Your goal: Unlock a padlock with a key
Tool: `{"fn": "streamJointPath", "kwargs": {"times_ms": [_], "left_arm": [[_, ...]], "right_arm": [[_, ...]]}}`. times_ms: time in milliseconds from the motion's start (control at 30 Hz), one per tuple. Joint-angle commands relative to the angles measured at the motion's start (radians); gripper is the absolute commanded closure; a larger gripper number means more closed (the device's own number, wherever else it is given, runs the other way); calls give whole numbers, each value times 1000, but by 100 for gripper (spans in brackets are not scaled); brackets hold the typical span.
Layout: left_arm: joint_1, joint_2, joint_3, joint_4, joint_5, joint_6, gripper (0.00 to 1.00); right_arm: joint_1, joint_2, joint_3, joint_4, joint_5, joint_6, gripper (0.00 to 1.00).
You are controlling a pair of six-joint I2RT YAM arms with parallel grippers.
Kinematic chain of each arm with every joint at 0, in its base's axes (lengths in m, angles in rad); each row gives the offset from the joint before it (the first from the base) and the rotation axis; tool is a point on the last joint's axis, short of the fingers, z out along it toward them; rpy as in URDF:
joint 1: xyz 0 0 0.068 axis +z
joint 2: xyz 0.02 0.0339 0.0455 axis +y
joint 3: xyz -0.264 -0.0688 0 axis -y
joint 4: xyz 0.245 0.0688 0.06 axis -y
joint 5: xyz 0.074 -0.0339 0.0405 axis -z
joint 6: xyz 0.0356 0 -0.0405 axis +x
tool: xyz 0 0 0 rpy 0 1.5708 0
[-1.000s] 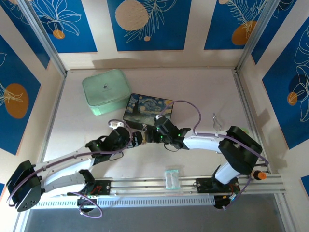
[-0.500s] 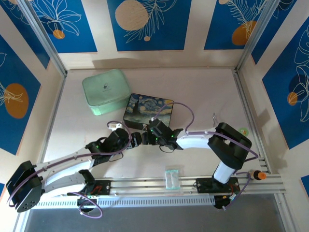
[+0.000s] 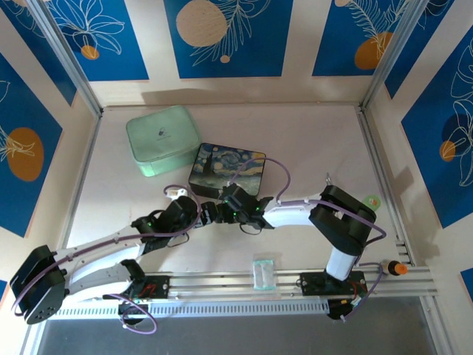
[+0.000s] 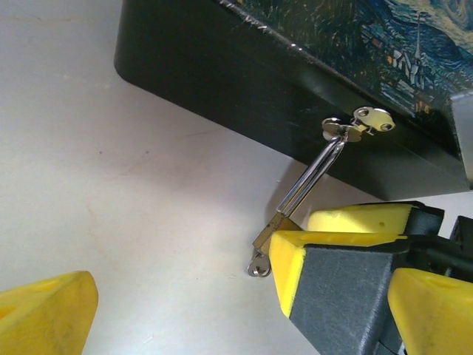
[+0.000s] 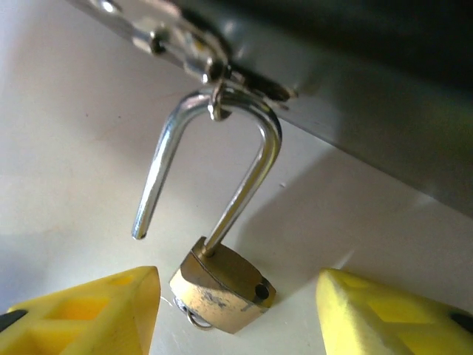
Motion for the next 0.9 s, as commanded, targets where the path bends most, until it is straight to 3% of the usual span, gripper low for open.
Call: {"fn": "streamJointPath", "kwargs": {"times_ms": [0, 700, 867], "left_arm": [[10, 8, -12, 20, 4, -17, 0], [10, 11, -14, 10, -26, -10, 0], [10, 8, 53, -56, -85, 88, 0]], "right_arm": [[6, 35, 30, -22, 3, 10, 45], [25, 21, -43, -39, 22, 88, 71], [12, -23, -69, -52, 42, 83, 73]]}}
